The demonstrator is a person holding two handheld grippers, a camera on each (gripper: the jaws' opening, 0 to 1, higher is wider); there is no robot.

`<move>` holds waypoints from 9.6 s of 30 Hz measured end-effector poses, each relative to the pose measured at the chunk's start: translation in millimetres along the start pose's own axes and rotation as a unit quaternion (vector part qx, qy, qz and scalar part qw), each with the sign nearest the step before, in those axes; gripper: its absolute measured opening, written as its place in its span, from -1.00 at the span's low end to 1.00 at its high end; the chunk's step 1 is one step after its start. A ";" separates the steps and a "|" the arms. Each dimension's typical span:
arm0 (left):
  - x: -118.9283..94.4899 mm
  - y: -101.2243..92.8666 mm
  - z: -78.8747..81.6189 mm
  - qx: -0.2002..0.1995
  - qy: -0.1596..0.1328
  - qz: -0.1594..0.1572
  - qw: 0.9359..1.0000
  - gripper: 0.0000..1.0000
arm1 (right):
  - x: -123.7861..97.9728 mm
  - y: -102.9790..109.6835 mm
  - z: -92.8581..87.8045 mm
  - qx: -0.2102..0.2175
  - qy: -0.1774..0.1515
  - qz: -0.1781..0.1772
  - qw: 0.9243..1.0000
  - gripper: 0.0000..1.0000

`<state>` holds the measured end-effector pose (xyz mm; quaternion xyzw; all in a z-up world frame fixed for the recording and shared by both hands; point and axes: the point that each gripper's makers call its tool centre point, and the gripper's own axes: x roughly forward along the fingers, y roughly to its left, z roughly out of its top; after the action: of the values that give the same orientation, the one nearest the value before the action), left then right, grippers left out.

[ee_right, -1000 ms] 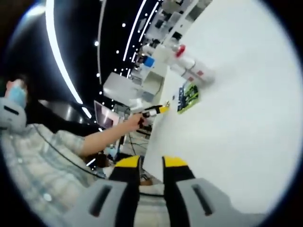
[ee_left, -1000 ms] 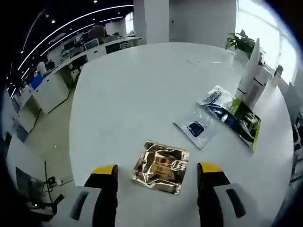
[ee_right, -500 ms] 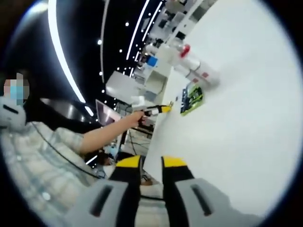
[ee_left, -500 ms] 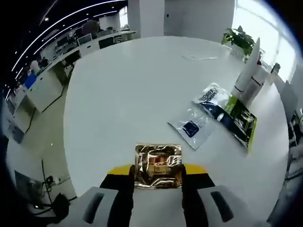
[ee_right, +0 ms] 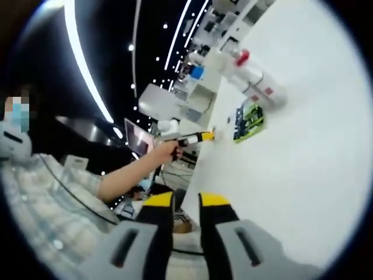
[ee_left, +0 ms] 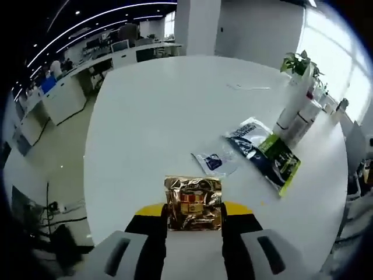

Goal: Arrange the skincare products in the storage area until every visible bottle or jar stands upright without overlapping.

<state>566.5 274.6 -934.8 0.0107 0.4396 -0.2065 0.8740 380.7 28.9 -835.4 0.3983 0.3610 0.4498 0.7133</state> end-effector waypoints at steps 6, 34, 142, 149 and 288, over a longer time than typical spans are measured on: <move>-18.1 -58.0 -10.3 0.016 -0.031 -0.039 0.999 -0.27 | 18.7 3.2 0.2 -0.003 0.007 0.019 1.000 -0.67; -76.4 -238.7 -62.1 0.148 -0.028 -0.137 0.979 -0.26 | 73.1 -27.2 -2.4 0.022 0.049 -0.046 0.997 -0.53; -133.5 -183.0 -79.3 -0.516 -0.280 -0.290 0.756 -0.99 | 96.2 21.6 -29.8 0.015 0.138 0.050 0.989 -0.77; -104.4 -164.3 -63.3 -0.471 -0.233 -0.247 0.814 -0.99 | 51.4 -0.4 -16.5 0.018 0.087 0.007 0.996 -0.77; -220.5 -240.0 -45.8 -0.132 -0.268 -0.103 0.949 -0.18 | -81.8 75.6 59.0 -0.332 -0.029 -0.052 0.942 -0.30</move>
<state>326.2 141.8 -753.3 -0.2064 0.2110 -0.2309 0.9271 378.0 -40.4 -730.2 0.1327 0.1907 0.4949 0.8373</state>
